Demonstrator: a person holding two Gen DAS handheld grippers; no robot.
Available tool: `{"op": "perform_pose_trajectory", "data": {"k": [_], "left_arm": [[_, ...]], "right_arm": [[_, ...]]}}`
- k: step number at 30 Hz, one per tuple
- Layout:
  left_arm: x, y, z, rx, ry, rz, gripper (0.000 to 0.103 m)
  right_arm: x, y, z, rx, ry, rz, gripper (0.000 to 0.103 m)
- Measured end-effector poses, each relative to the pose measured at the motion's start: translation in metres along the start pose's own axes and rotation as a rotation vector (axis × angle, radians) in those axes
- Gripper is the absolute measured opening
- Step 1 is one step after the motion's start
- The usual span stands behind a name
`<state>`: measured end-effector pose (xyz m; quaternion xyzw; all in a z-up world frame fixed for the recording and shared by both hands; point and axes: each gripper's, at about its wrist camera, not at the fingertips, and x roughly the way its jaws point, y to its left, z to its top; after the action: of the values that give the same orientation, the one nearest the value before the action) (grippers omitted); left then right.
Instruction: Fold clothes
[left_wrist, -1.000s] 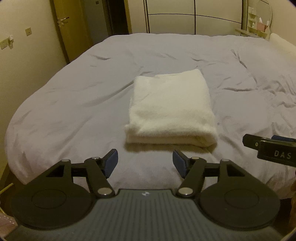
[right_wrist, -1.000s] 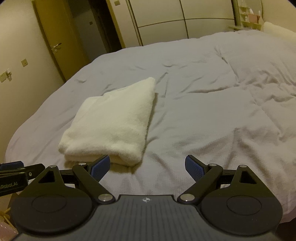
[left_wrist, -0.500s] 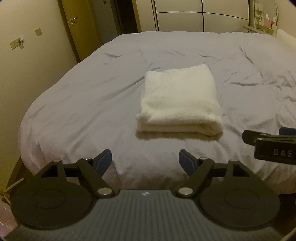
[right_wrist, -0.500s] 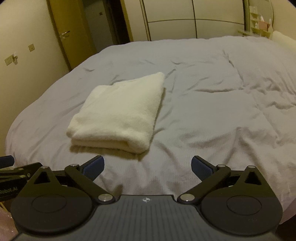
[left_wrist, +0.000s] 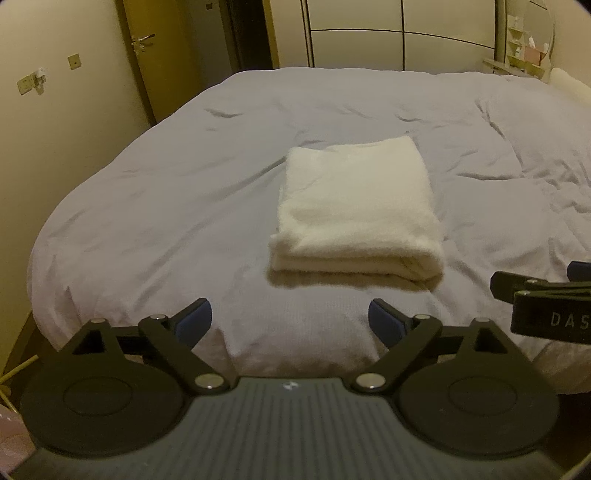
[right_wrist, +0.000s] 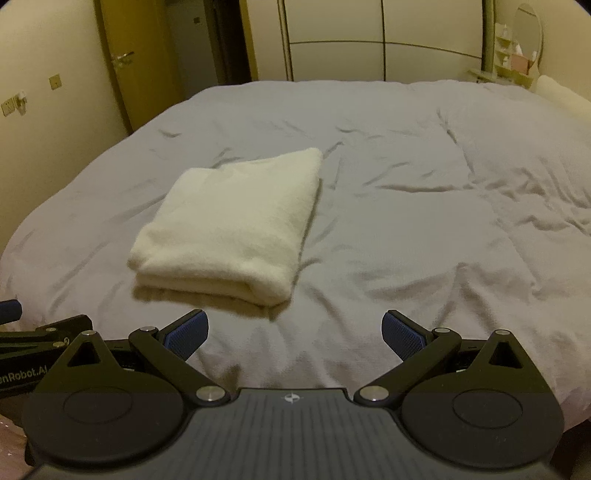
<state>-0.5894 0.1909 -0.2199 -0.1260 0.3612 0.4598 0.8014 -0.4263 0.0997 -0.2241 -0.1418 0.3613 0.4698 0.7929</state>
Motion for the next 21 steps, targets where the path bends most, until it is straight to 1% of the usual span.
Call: {"op": "perform_pose_trajectory", "data": {"k": [4,14,21], "left_arm": [[0.002,0.002,0.0,-0.002,-0.008,-0.013,0.095],[0.011,0.004,0.004,-0.002,-0.019,-0.043,0.096],[0.022,0.002,0.009,0.013,-0.015,-0.067,0.097]], "right_arm": [[-0.002,0.001,0.0,-0.012,0.0,-0.019,0.103],[-0.006,0.003,-0.002,-0.044,-0.001,-0.068,0.103],[0.002,-0.002,0.002,-0.031,0.011,-0.096,0.103]]}}
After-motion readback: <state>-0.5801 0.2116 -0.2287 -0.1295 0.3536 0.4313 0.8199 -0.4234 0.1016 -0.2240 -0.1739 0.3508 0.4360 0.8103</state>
